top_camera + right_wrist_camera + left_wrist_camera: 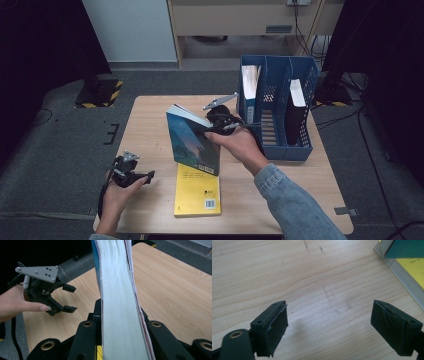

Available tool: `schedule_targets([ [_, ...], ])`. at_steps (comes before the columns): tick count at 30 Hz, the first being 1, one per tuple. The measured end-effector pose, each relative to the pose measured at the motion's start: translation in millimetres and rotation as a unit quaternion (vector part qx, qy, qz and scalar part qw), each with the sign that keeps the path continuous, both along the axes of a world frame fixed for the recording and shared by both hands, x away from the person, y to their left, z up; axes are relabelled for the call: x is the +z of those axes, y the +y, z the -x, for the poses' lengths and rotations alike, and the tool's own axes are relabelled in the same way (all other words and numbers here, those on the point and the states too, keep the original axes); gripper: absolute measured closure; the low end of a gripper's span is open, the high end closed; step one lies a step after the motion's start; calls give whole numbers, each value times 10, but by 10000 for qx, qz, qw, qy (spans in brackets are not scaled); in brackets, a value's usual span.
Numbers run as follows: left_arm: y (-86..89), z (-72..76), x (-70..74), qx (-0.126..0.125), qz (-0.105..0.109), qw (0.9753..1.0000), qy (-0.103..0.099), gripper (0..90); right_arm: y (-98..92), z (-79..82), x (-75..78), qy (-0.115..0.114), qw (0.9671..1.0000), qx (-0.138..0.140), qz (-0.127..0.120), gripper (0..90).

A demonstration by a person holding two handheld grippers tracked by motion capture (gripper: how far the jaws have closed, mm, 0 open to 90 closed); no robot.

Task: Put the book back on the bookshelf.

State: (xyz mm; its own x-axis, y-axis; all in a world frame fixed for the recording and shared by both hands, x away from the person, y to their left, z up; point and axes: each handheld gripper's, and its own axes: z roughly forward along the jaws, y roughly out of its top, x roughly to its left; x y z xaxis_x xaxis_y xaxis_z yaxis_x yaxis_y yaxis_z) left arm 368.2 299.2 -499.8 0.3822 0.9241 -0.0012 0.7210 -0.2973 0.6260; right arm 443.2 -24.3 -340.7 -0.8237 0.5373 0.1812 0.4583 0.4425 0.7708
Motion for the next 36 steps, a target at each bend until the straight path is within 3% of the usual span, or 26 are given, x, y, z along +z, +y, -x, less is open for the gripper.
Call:
schedule_targets([
  [4,-65,-17,-29,-168,-83,9998,83,107,-26,-43,-2,139,9998,-108,-78,721],
  [8,-63,-21,-35,-161,52,9998,96,83,-36,-95,-2,294,9991,-263,-151,725],
  [10,-49,-17,-49,-312,34,9995,62,62,-50,-123,-3,388,9985,-324,-207,726],
  [14,-42,-26,-79,-297,-10,9994,154,56,-82,-158,3,565,9970,-397,-348,728],
  [25,-37,-44,-128,-278,-91,9993,253,56,-201,-16,159,440,9972,-337,-507,729],
  [36,-41,-55,-151,-276,-75,9993,239,54,-493,207,224,337,9975,-346,-524,729],
])
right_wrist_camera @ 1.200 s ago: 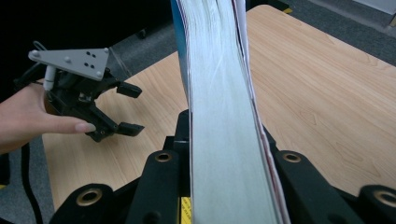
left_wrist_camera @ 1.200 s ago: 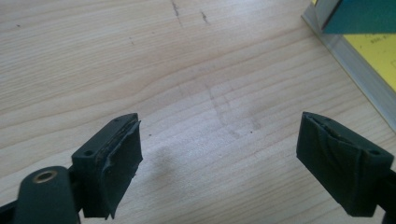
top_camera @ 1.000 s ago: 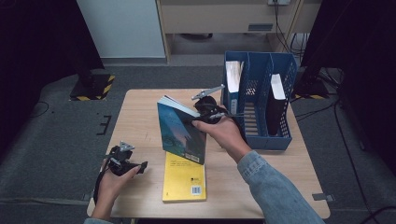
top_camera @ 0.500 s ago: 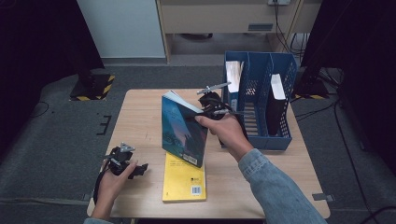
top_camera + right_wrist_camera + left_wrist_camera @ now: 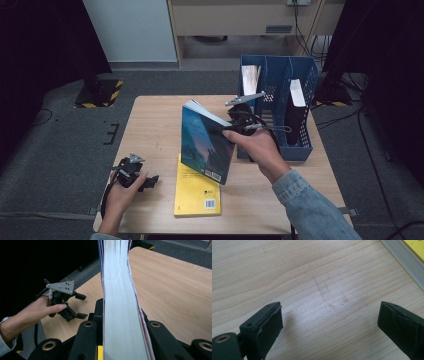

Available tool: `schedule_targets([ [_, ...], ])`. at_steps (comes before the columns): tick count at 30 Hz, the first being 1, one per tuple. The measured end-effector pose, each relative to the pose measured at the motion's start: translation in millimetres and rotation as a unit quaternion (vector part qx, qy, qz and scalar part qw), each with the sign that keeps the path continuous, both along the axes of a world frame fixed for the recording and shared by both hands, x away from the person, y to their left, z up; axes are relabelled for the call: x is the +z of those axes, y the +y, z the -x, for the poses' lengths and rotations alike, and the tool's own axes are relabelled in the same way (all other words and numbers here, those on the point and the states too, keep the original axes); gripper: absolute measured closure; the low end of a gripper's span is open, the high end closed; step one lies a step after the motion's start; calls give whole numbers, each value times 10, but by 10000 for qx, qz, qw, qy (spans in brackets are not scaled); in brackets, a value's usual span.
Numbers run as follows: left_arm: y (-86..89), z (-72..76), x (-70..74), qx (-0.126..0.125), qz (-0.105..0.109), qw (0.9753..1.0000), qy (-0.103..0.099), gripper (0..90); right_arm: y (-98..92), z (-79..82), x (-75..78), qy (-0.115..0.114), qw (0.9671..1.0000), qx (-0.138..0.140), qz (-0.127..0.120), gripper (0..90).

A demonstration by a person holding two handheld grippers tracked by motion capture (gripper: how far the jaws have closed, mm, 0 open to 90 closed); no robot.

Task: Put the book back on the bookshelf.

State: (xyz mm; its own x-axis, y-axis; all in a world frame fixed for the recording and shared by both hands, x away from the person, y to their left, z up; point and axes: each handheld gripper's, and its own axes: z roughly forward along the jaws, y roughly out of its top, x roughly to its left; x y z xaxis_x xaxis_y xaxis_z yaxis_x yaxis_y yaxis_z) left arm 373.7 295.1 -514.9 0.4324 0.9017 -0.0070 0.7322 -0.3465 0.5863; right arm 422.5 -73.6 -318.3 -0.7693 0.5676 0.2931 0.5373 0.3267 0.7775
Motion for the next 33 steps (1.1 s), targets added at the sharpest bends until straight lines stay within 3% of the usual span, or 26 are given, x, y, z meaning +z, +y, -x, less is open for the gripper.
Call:
schedule_targets([
  [14,-6,4,-42,-47,-42,9998,170,67,-423,131,-90,33,9997,-205,-95,728],
  [23,-40,12,-77,-65,-108,9999,102,32,-775,284,-96,40,9990,-425,-136,728],
  [33,-28,34,-97,-73,-39,10000,-9,22,-1105,427,-170,85,9975,-689,-158,727],
])
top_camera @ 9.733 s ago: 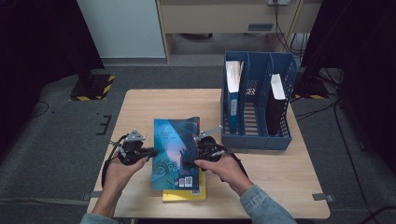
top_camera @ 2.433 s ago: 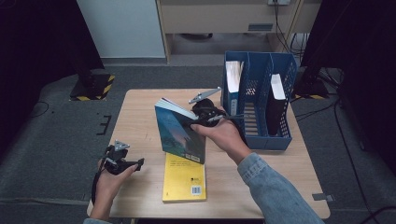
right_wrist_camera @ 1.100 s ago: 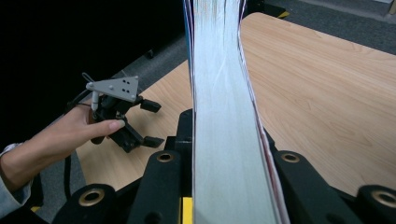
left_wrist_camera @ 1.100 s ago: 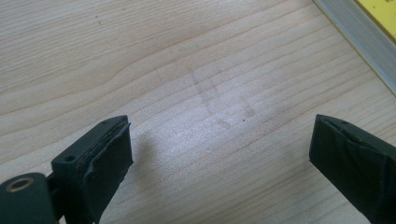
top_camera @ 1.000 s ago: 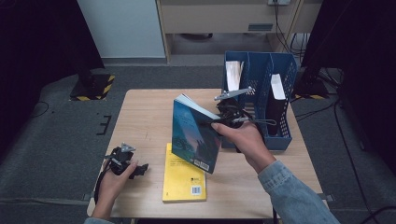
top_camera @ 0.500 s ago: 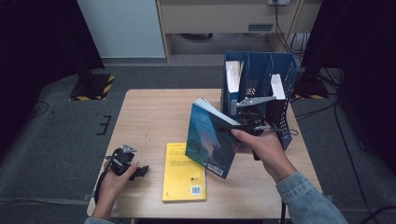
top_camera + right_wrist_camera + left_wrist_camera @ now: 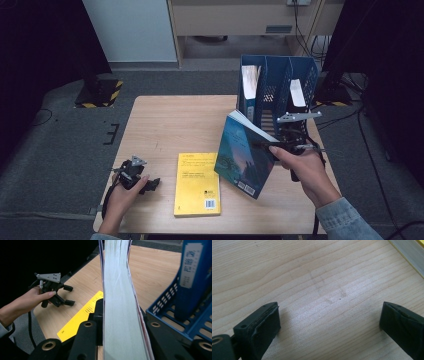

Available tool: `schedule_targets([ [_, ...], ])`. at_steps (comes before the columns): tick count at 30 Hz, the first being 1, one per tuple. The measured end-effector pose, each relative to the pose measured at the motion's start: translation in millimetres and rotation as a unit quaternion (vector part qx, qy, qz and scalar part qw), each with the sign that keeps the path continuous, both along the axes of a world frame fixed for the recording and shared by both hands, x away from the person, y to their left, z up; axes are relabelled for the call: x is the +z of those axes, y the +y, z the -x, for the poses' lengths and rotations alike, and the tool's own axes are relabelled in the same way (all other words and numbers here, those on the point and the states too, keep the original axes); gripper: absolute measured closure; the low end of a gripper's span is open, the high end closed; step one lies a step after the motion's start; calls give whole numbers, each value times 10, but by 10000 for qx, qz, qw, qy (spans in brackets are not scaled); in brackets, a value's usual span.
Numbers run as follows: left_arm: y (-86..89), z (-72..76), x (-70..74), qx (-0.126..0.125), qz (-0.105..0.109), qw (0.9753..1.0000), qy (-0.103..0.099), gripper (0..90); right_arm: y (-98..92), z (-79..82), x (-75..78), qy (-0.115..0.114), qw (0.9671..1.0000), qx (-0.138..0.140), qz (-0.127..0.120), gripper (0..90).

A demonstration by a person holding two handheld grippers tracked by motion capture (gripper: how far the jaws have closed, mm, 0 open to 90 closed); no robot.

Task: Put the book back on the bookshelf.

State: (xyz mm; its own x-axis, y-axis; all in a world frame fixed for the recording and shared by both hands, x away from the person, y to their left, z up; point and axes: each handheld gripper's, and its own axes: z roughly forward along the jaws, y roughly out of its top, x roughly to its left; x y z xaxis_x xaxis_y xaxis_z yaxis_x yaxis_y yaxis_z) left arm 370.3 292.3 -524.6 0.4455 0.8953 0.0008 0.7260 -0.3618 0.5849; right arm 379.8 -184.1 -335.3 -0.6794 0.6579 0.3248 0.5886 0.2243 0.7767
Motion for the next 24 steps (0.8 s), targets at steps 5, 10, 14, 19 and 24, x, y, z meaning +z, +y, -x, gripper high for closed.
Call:
schedule_targets([
  [5,-8,-6,-3,20,-10,10000,6,11,-138,45,-13,16,9999,-146,-41,727],
  [10,-6,7,-9,27,11,10000,-32,10,-186,75,4,-33,9998,-189,-44,727],
  [14,-6,5,-9,15,13,10000,-21,8,-181,83,80,-47,9997,-176,-134,728],
  [19,-4,5,-10,10,22,10000,-22,6,-169,50,263,-92,9996,-191,-167,727],
  [24,5,8,-7,25,8,10000,-18,9,-195,-8,439,-26,9993,-343,-153,727],
])
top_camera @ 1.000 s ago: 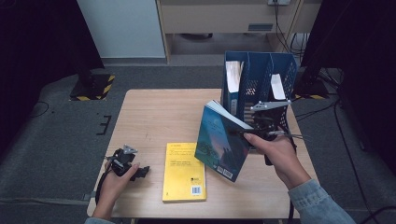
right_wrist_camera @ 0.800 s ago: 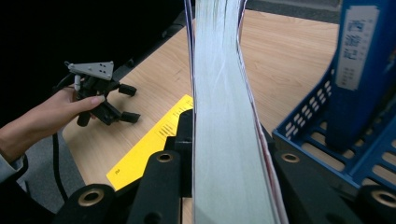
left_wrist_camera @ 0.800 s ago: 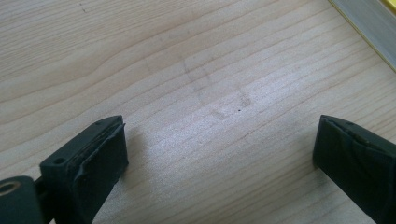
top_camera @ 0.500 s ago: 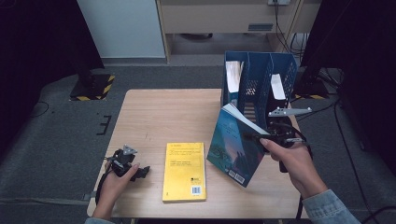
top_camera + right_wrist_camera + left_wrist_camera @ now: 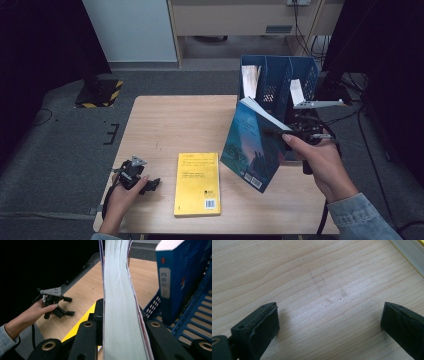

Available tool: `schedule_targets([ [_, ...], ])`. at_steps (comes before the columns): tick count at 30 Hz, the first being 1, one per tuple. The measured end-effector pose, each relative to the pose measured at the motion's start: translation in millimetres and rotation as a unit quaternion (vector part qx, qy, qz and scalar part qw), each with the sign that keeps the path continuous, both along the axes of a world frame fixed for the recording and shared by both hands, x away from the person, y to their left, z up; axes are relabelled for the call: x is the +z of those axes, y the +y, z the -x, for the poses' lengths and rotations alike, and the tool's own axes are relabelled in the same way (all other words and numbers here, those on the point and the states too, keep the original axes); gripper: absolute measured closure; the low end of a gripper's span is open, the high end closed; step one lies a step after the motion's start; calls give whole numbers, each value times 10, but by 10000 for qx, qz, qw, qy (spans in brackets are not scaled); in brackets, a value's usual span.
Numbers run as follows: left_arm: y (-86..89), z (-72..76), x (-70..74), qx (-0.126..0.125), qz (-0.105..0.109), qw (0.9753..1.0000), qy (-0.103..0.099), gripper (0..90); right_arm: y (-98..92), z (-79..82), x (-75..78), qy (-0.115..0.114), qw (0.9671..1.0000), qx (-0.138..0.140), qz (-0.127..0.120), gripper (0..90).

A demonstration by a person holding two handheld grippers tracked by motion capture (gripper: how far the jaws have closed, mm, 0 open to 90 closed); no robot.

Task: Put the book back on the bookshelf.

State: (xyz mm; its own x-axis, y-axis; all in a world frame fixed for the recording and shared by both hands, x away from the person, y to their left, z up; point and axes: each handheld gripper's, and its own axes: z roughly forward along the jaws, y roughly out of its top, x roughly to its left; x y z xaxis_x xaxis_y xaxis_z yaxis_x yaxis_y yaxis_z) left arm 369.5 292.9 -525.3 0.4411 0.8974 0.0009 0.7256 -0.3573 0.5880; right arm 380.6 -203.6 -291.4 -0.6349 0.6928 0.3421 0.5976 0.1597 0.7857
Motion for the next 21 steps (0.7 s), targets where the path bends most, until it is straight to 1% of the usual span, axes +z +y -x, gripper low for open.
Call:
schedule_targets([
  [1,1,1,0,7,-1,10000,3,9,-31,-15,52,44,10000,-73,-2,727],
  [2,2,1,1,10,-3,10000,5,9,-31,-15,52,44,10000,-73,-2,727],
  [8,0,-2,-1,19,1,10000,5,6,-123,-29,175,39,9998,-206,14,727],
  [12,1,0,-1,17,0,10000,0,6,-190,-74,223,92,9995,-313,5,726],
  [17,2,1,-1,24,1,10000,1,6,-262,-102,277,59,9989,-473,48,726],
  [21,-2,-1,-6,19,12,10000,-1,0,-328,-115,325,32,9981,-610,26,726],
])
